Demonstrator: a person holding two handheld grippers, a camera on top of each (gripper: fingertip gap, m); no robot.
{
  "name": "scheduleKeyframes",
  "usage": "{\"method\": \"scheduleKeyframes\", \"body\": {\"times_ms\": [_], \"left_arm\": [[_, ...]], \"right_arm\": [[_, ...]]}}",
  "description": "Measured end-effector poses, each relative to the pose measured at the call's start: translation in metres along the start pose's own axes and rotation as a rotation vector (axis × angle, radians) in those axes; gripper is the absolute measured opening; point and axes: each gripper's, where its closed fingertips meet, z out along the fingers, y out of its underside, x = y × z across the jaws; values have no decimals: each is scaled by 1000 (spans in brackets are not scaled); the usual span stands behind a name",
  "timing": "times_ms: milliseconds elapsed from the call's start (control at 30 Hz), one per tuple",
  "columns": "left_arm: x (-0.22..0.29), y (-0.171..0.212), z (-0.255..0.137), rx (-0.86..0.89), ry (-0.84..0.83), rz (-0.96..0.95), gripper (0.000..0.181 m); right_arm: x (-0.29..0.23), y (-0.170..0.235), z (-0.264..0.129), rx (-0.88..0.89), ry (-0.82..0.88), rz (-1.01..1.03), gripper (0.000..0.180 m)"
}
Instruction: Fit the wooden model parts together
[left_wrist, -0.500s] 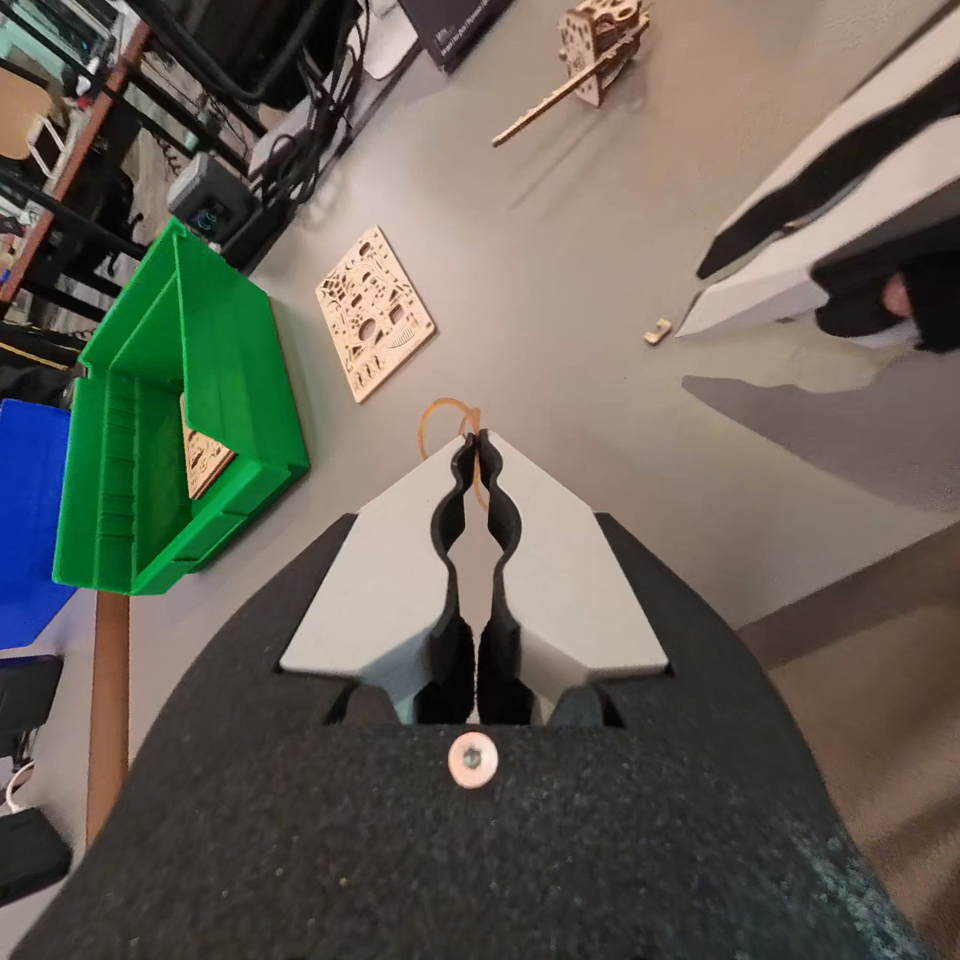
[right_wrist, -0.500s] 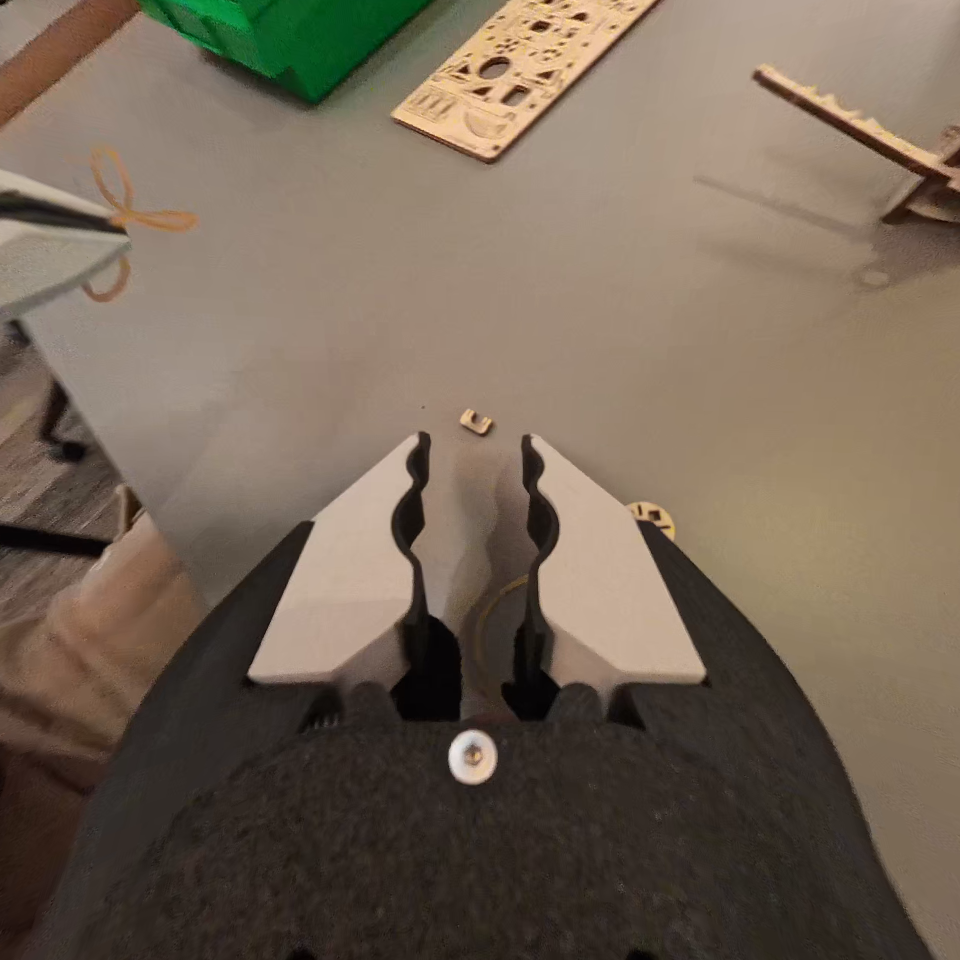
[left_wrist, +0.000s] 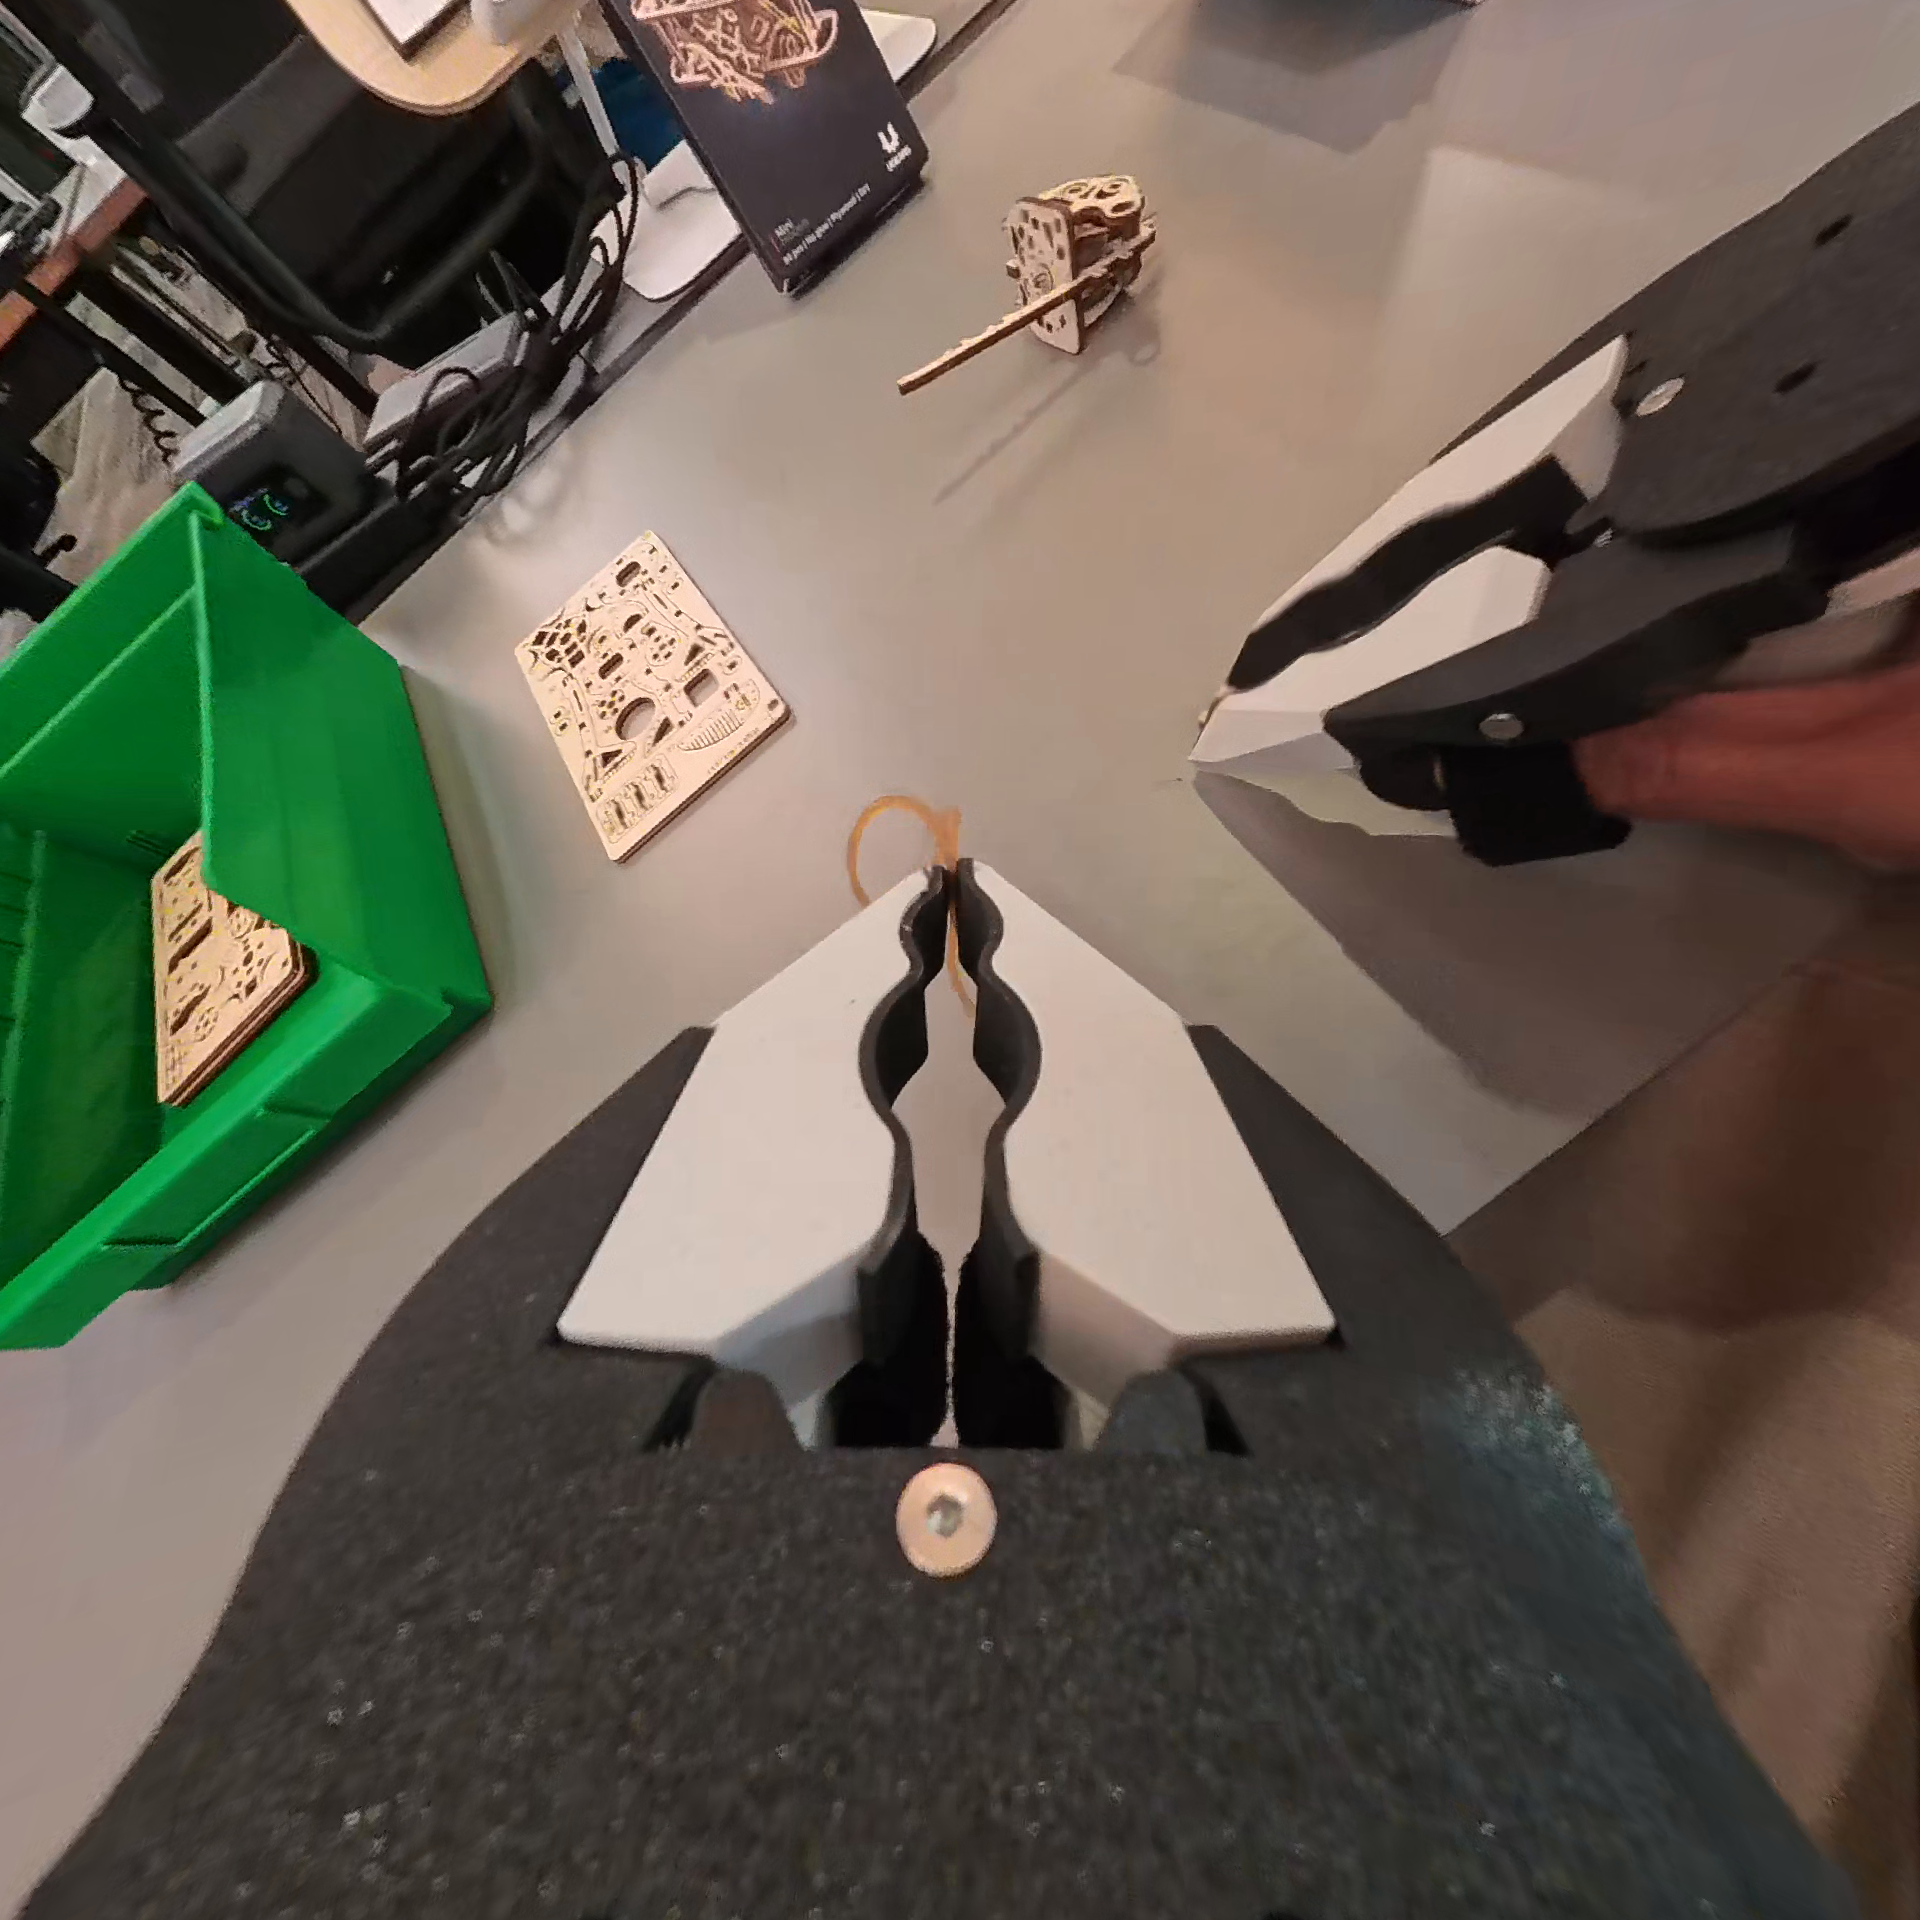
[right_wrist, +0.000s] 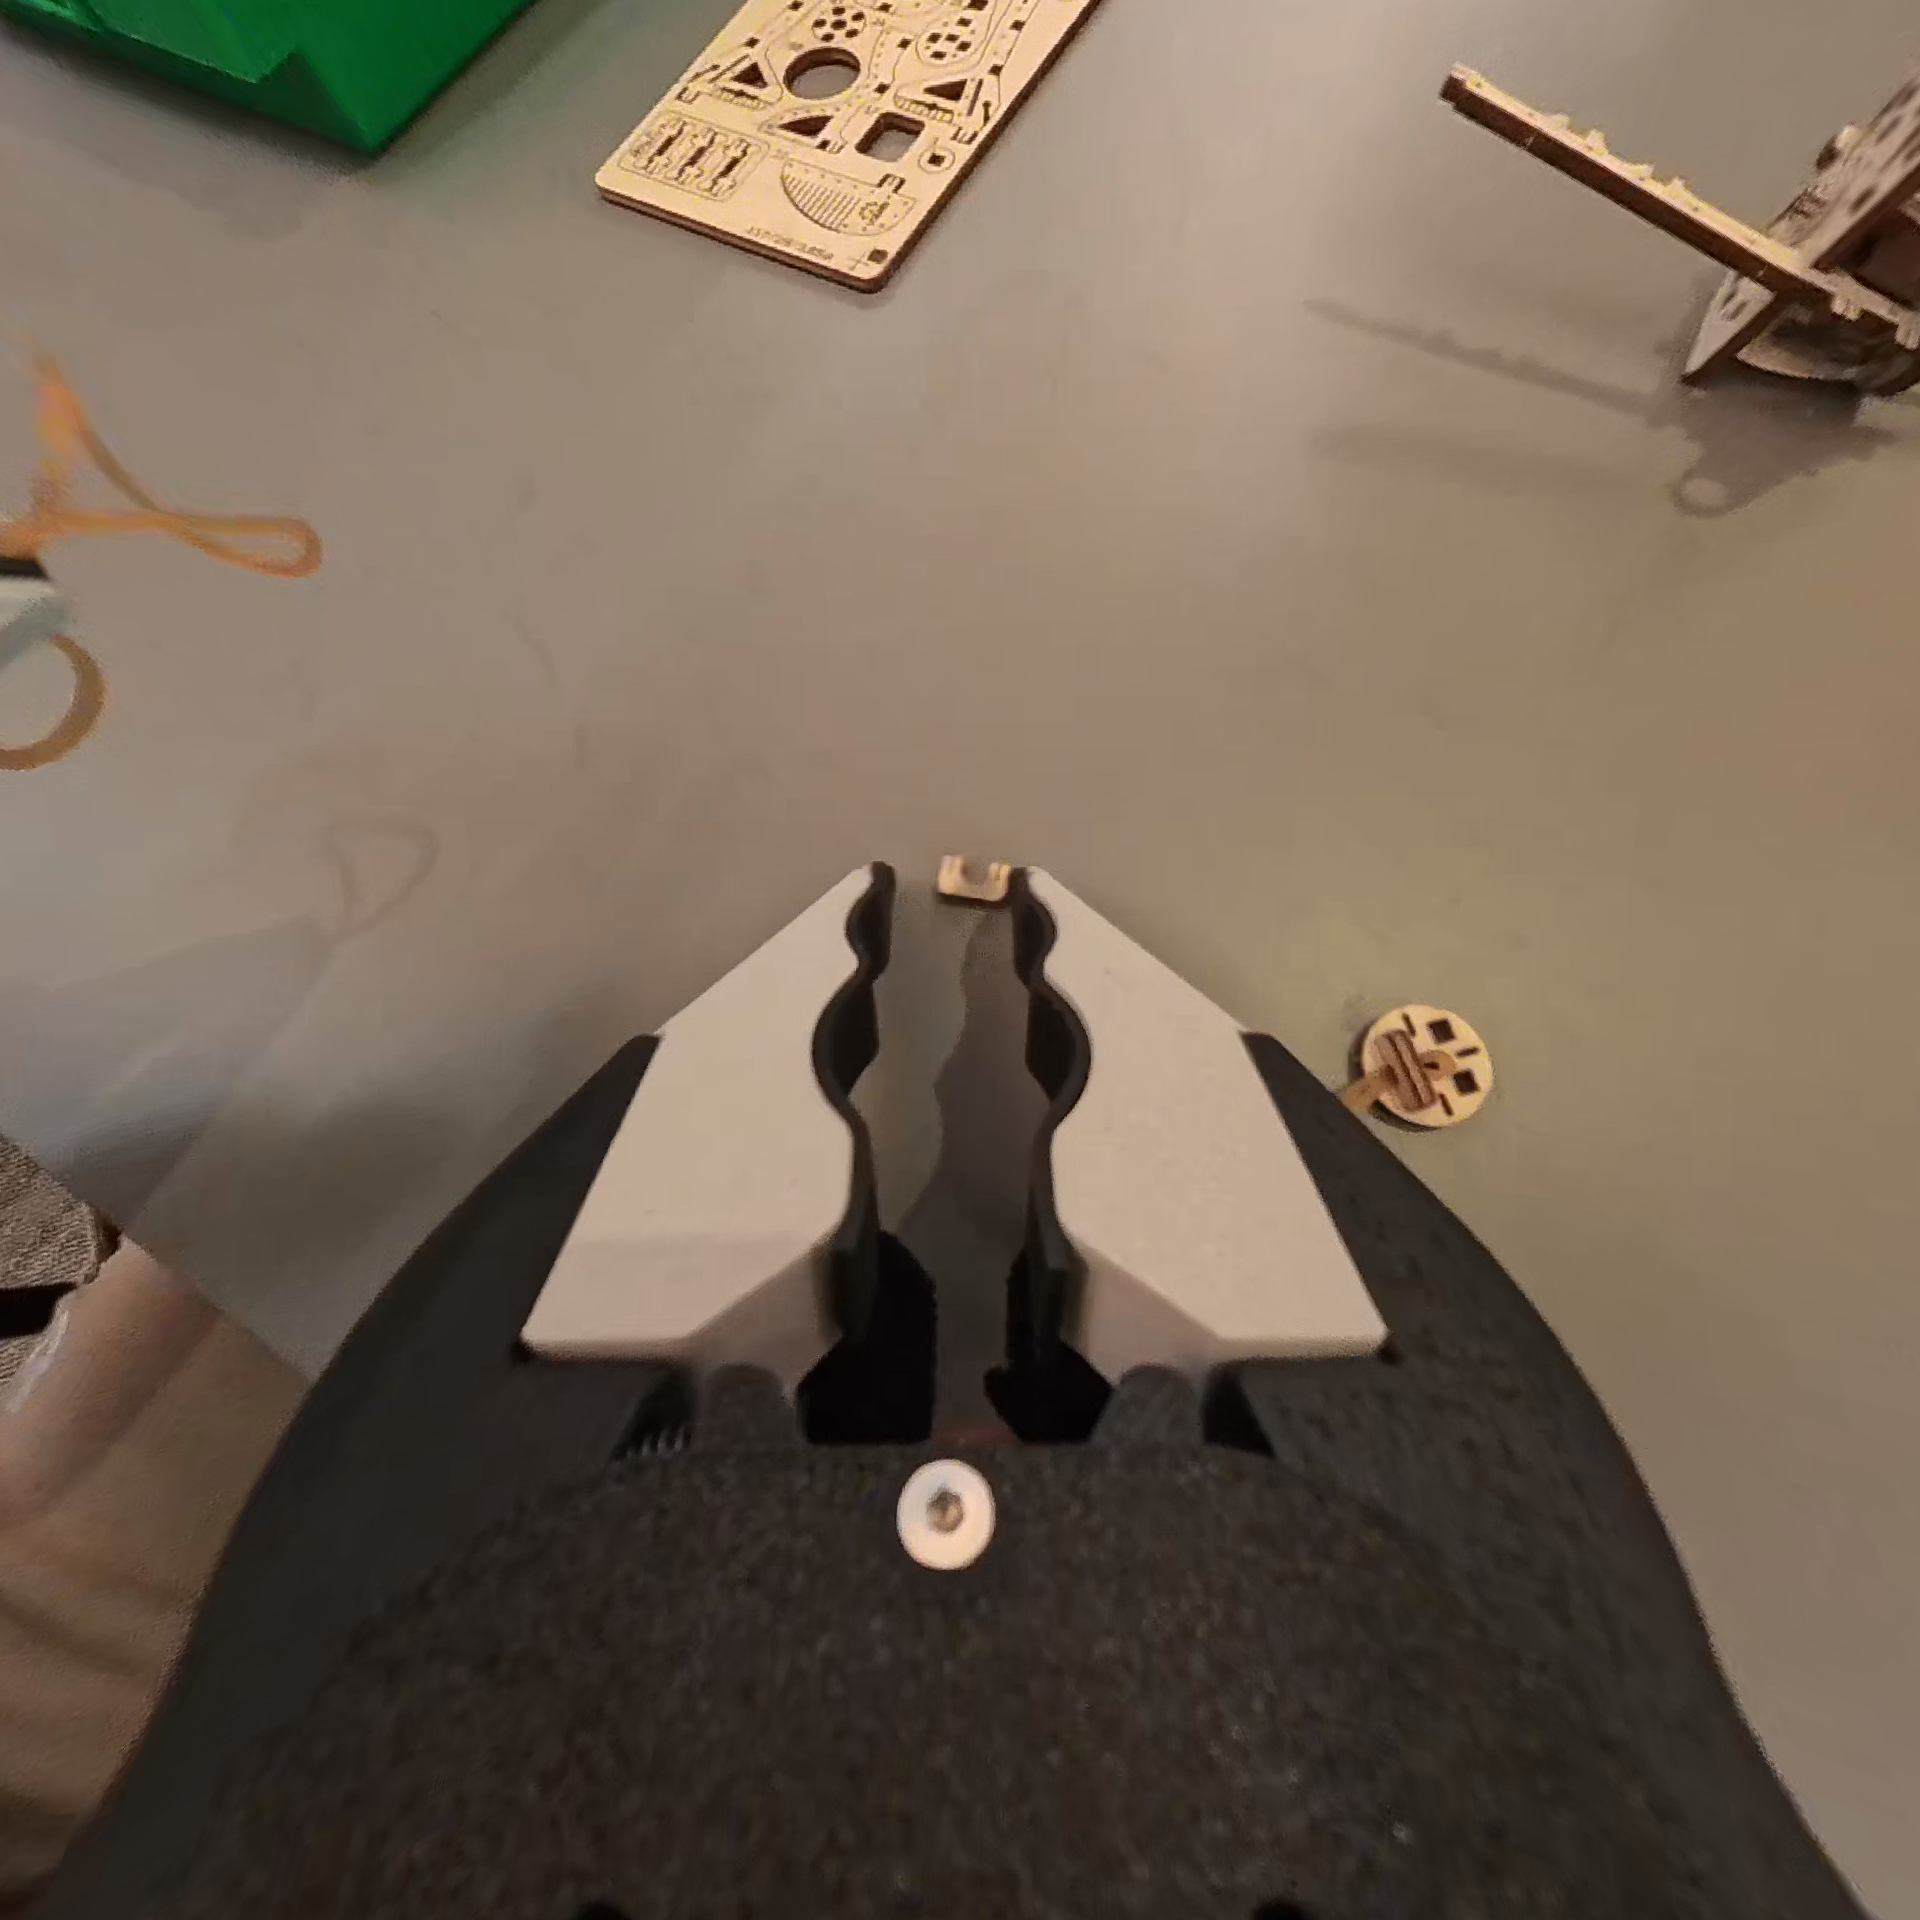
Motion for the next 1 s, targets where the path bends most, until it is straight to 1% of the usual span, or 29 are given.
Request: {"method": "scheduleKeyframes", "body": {"times_ms": [67,133,200,267,333,367,400,467,567,700,833,933,1000], "left_arm": [[-2,-2,-3,12,-1,-13,0],[-4,0,-5,11,-2,-17,0],[-5,1,-5,6,-5,-13,0],[-3,1,-4,0,3,-7,0],[0,1,-3,-4,5,11,0],[2,0,-3,-5,6,21,0],[4,-1,-3,-6,7,31,0],[7,-2,-2,-11,10,48,0],[10,-5,-1,-15,5,71,0],[10,-8,0,-20,-23,115,0],[15,-8,0,-24,-20,146,0],[20,-5,0,-25,-2,153,0],[21,-3,-1,-29,-1,159,0]], "right_arm": [[1,0,1,-4,15,-11,13],[1,0,0,-8,4,-27,13],[3,3,-3,-48,-33,-83,12],[8,-2,-14,-102,-105,-260,12],[38,-12,-33,-166,-102,-528,12],[52,-13,-44,-212,-142,-672,12],[64,-7,-53,-290,-210,-795,12],[95,4,-63,-477,-266,-959,13],[110,5,-56,-632,-344,-1160,12],[102,6,-43,-753,-457,-1405,12],[96,11,-40,-809,-556,-1507,12],[100,20,-44,-799,-638,-1457,12],[103,28,-48,-739,-696,-1405,12]]}}
